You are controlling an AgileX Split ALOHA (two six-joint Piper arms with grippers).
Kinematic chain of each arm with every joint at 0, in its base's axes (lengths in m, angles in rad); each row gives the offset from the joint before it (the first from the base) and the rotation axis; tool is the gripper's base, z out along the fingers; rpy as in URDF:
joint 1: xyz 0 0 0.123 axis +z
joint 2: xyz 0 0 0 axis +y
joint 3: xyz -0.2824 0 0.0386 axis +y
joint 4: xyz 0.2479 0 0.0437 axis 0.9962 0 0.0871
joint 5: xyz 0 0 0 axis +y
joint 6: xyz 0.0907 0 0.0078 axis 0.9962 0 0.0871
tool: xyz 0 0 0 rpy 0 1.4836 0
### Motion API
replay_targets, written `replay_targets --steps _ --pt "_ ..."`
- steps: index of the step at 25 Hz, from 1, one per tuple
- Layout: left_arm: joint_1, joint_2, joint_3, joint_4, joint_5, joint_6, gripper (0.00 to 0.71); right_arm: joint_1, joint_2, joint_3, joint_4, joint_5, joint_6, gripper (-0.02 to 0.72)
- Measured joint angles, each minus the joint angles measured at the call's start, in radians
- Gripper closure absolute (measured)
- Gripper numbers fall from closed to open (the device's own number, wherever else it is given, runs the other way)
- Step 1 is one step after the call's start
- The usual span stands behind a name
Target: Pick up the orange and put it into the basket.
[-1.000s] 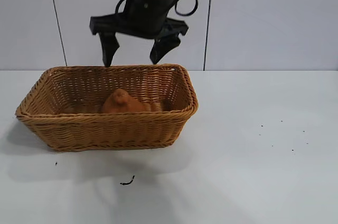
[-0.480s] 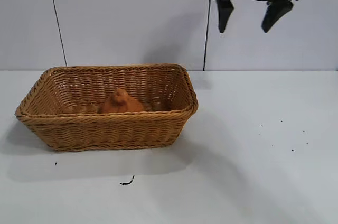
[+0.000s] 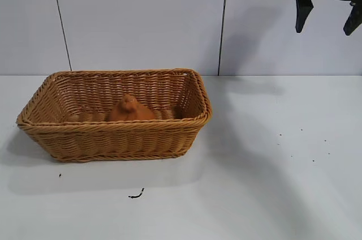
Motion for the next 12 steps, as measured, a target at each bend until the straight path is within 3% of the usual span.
replay_targets --steps 12 --pt "0.0 0.0 0.0 0.0 0.0 0.0 0.044 0.001 -0.686 0.761 0.076 0.001 -0.083 0.073"
